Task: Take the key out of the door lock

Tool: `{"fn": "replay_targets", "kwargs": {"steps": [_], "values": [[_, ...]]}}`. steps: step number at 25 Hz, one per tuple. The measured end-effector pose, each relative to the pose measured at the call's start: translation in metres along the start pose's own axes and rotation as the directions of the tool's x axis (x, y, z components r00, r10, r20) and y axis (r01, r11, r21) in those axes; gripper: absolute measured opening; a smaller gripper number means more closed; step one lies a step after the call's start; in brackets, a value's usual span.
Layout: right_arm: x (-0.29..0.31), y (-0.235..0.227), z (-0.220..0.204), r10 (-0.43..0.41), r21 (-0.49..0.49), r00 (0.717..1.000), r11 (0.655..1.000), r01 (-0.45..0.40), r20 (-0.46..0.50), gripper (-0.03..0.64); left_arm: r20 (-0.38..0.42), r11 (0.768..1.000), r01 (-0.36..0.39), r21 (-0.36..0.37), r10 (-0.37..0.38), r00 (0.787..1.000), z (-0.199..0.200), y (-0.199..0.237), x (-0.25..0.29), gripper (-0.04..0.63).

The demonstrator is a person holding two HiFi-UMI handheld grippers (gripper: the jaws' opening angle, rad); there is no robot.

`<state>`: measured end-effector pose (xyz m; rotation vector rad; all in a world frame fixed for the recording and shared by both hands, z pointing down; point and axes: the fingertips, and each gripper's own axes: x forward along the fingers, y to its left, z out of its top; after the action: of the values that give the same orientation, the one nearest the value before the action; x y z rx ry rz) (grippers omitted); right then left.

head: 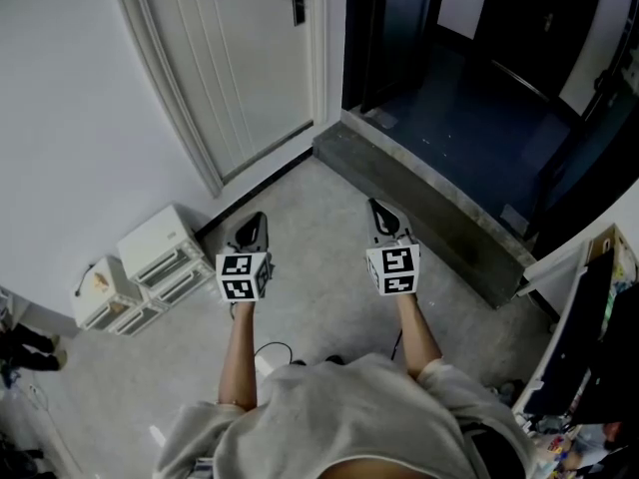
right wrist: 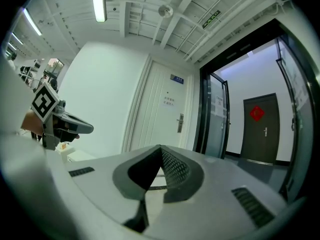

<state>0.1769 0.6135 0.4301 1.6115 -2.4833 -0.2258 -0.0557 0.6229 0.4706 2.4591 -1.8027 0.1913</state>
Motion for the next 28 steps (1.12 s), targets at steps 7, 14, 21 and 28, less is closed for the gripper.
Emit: {"fn": "replay_targets", "kwargs": {"steps": [7,14,21,28], "values": [[0.000,-0.028,-0.017,0.003,0.009,1.000,1.000,-0.003,-0.011,0.023,-0.001,1.000,0.009,0.000,-0.009,1.000,-0.003,-0.028,0.022,0.018],[0.015,-0.035,-0.033,0.018,0.015,0.999,1.000,-0.017,-0.033,0.023,-0.014,1.000,0.009,-0.008,-0.009,1.000,-0.012,-0.031,0.041,0.018],[0.049,-0.039,-0.042,0.022,0.014,0.999,1.000,-0.022,-0.045,0.023,-0.031,1.000,0.011,-0.015,-0.011,0.999,-0.020,-0.015,0.071,0.018],[0.109,-0.045,-0.053,0.014,0.004,0.998,1.000,-0.014,-0.057,0.023,-0.028,0.999,0.031,-0.018,-0.032,0.999,-0.021,0.015,0.128,0.018]]}}
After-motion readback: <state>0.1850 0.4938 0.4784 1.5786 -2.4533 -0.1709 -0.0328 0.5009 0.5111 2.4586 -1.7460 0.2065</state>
